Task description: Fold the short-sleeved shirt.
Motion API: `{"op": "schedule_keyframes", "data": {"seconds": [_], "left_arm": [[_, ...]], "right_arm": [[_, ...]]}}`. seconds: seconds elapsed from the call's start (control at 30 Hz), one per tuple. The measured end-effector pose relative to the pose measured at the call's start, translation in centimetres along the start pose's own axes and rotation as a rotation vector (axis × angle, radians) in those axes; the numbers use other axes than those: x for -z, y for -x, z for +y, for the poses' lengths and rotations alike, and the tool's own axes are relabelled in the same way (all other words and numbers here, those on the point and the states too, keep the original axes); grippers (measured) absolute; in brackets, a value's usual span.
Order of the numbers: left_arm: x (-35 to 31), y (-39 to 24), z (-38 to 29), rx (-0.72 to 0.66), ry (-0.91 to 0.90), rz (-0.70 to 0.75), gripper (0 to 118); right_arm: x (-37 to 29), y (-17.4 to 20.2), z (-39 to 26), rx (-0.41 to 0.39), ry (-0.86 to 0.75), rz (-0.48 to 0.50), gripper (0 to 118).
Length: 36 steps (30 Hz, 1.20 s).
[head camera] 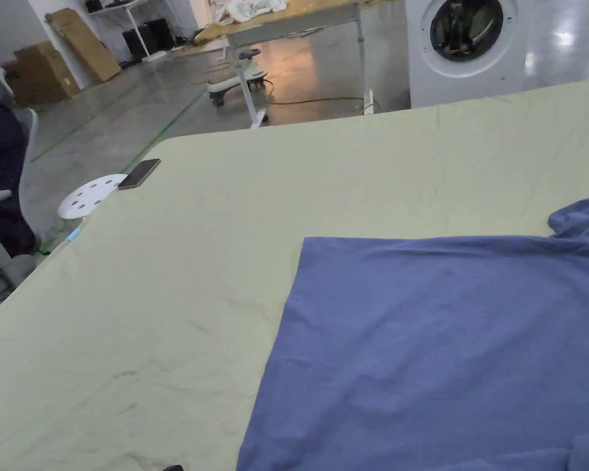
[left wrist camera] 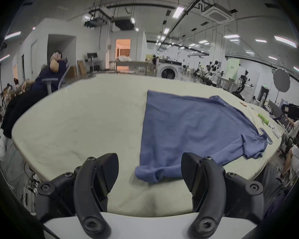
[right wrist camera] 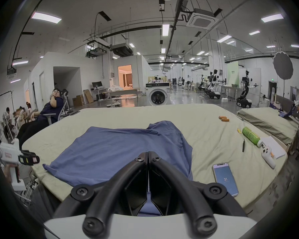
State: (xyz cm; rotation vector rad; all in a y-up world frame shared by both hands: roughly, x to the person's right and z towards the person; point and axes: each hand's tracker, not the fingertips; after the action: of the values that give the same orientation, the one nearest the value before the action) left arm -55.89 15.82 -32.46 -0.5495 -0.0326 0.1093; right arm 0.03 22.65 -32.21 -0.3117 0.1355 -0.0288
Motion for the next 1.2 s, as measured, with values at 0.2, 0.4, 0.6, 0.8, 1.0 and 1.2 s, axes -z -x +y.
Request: {"op": "schedule_keyframes", "data": {"seconds": [0.2, 0.4, 0.6, 0.8, 1.0, 1.2], "left_arm": [[3.6, 1.2, -1.7, -0.073, 0.063, -0.017, 60], [6.0, 0.3, -2.6, -0.049, 0.135, -0.050, 36], [6.7, -0.4, -2.1, -0.063, 0.173, -0.073, 7], [7.2, -0.8, -1.9, -0.039, 0.201, -0.055, 7], [6.9, -1.9, -1.8, 0.002, 0.199, -0.038, 7], [6.6, -1.7, -1.4, -0.044, 0.195, -0.039, 4]], "right_arm": [[-0.7, -2.6, -2.3, 0.022, 0.027, -0.066, 0], [-1.3, -4.5, -3.9, 0.077, 0.086, -0.129, 0], [-0.3, -6.6, -6.1, 0.159, 0.191, -0.186, 9], [4.4, -8.8, -9.7, 0.322, 0.328, -0.161, 69], [8.9, -10.6, -12.9, 0.418, 0.401, -0.197, 49], [6.9, -10.3, -12.2, 0.467, 0.340, -0.171, 2]]}}
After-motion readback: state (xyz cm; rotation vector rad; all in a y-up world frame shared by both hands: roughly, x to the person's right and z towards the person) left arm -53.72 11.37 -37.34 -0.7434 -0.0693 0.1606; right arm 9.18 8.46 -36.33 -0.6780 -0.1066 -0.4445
